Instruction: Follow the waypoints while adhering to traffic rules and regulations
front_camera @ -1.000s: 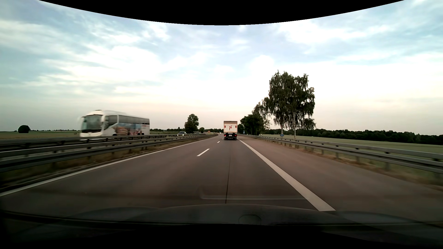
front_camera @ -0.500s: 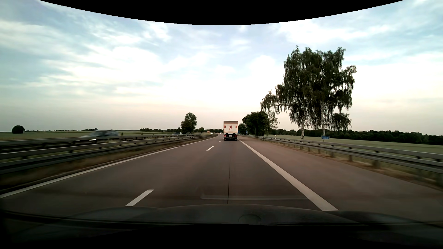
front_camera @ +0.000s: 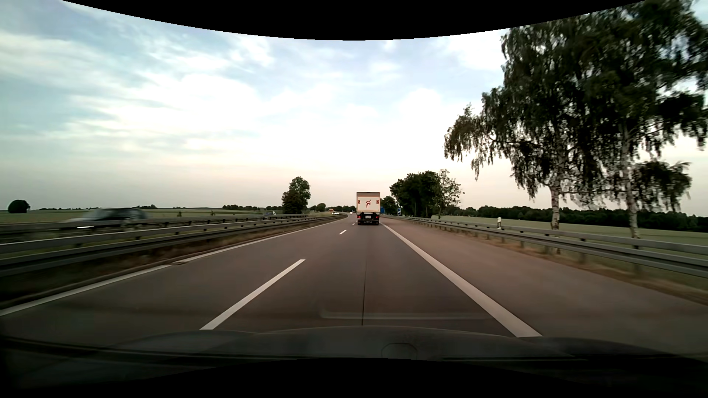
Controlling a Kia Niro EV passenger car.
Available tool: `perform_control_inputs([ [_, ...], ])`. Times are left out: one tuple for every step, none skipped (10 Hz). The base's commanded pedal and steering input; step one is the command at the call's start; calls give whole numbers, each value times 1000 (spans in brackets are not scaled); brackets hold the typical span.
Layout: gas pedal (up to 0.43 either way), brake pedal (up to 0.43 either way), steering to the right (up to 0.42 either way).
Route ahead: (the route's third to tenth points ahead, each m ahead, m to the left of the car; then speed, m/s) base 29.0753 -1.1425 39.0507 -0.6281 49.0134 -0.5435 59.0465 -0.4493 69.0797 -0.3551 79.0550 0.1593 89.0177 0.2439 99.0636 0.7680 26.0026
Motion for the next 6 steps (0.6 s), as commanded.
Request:
perform_control_inputs([
  [0, 6, -1],
  [59, 6, -2],
  [98, 6, -1],
  [98, 6, -2],
  [110, 6, -1],
  [110, 6, -2],
])
